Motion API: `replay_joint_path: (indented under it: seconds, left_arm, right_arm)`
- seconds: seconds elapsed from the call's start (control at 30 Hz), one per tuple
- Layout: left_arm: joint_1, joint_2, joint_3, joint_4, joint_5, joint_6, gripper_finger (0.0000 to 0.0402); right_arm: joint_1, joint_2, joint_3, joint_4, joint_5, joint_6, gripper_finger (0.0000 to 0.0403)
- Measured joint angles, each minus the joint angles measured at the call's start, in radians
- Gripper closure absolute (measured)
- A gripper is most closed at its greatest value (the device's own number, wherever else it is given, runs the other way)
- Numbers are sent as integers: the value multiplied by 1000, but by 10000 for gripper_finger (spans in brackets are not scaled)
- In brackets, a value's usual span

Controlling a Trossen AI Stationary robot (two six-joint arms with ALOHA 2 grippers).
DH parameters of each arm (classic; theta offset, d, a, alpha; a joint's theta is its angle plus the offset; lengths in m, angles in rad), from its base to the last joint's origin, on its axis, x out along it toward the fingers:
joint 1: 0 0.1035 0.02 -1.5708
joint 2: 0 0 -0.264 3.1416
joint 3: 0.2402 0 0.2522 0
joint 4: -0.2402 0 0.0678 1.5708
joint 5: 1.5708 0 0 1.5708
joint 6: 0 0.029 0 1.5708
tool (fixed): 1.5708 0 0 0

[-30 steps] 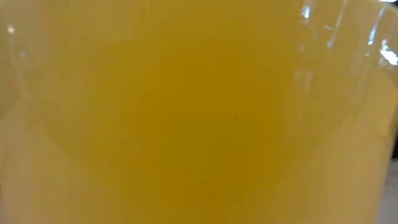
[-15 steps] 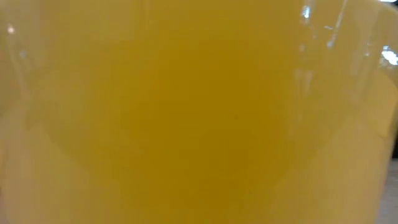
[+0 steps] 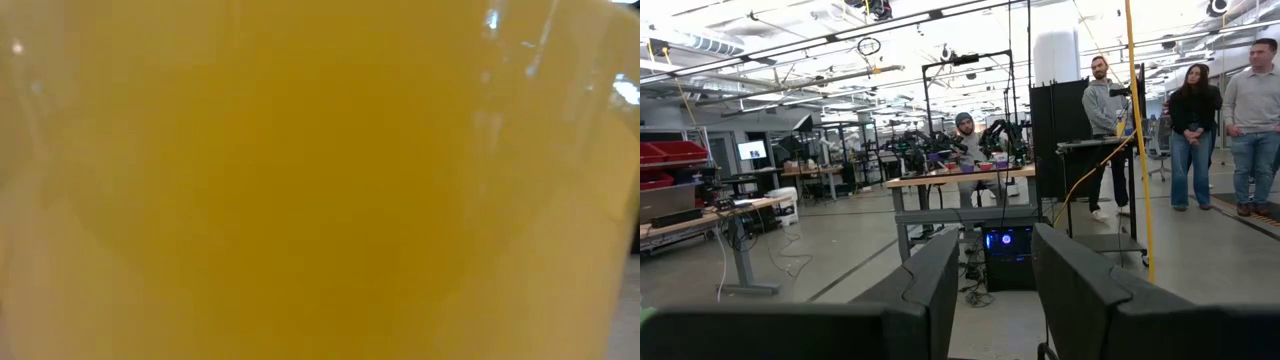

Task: Pick & Place Mini bowls
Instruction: Stack the red bowl on the red bowl on the shelf

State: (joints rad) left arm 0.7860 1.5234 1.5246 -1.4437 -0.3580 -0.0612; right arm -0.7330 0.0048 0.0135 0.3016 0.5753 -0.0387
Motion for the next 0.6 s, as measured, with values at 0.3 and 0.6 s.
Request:
replay_joint_path:
  seconds: [0.3,0.6]
  left_arm:
    - [0,0,0,-1,0,-10,374]
    - [0,0,0,-2,0,-54,371]
  right_arm:
    - [0,0,0,0,0,0,286]
    - [0,0,0,0,0,0,286]
